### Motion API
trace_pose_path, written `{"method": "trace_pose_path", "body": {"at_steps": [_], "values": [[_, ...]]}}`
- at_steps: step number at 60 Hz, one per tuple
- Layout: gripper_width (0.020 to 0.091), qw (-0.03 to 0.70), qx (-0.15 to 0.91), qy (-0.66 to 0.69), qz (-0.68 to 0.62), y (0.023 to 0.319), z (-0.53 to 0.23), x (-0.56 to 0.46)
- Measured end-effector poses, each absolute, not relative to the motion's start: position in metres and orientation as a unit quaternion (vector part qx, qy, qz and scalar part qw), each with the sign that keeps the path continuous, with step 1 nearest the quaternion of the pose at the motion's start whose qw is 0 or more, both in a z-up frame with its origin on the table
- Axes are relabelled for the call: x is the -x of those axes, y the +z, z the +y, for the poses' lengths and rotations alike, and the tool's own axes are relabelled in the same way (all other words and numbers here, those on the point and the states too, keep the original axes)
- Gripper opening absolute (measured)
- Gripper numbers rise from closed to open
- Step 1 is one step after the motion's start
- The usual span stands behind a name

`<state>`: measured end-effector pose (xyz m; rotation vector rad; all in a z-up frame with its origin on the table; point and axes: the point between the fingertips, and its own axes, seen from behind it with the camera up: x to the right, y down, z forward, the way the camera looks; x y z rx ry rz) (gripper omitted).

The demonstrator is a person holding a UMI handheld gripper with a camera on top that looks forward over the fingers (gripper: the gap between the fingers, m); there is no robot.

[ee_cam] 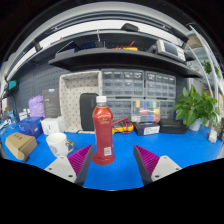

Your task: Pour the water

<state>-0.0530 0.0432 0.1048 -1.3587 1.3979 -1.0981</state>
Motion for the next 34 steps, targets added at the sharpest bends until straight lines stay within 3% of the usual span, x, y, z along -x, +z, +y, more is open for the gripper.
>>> {"method": "trace_pose_path", "body": {"at_steps": [34], "values": [[0.0821,0.458,0.526,-0.456,0.553,0.144,0.056,0.11]]}}
